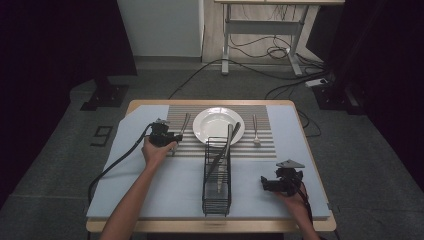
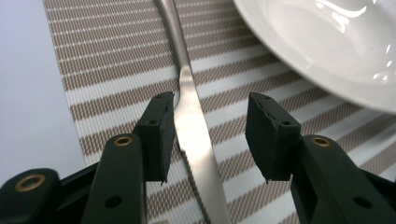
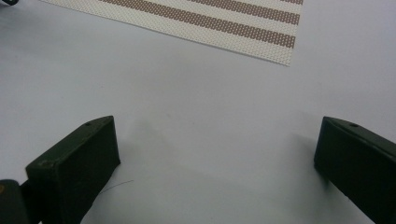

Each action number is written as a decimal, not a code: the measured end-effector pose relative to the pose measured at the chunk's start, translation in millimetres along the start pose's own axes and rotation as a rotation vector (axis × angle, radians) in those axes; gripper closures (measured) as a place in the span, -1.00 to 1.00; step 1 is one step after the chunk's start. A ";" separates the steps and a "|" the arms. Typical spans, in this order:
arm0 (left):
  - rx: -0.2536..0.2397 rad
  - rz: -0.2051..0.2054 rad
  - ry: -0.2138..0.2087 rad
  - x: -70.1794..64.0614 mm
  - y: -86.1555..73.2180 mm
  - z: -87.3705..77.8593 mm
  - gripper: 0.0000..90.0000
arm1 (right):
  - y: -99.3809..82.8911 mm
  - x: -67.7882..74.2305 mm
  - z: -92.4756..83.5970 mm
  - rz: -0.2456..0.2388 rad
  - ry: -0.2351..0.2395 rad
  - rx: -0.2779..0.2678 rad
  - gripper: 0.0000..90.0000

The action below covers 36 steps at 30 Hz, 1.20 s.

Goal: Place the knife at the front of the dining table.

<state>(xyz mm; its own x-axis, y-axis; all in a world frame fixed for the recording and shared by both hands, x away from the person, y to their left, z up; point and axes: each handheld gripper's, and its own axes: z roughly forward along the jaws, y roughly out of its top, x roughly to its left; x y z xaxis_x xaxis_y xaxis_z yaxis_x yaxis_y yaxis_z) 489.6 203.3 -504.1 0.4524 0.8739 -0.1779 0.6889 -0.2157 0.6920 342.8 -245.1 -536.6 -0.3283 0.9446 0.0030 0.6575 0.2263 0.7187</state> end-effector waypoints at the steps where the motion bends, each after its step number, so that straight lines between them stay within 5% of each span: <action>1: 0.002 -0.005 0.001 0.2 -2.0 -0.3 0.17 | 0.0 0.0 0.0 0.000 0.000 0.000 -1.00; 15: 0.055 0.016 0.022 -7.2 -23.8 -6.9 0.17 | 0.0 0.1 -0.1 0.000 -0.001 0.000 -1.00; 25: 0.032 0.038 0.021 -15.2 -29.8 -6.9 0.47 | 0.0 0.3 0.0 0.000 -0.002 0.000 -1.00; 36: -0.002 0.017 0.008 -18.5 -30.8 -2.5 0.50 | 0.1 0.2 0.0 0.000 -0.001 0.000 -1.00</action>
<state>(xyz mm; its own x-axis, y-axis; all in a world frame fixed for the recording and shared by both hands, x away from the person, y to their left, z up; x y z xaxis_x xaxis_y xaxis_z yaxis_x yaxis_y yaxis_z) 458.7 194.8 -520.4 0.4595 0.8735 -0.1610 0.6801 -0.2293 0.6964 342.7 -244.9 -536.5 -0.3276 0.9448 0.0019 0.6576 0.2266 0.7185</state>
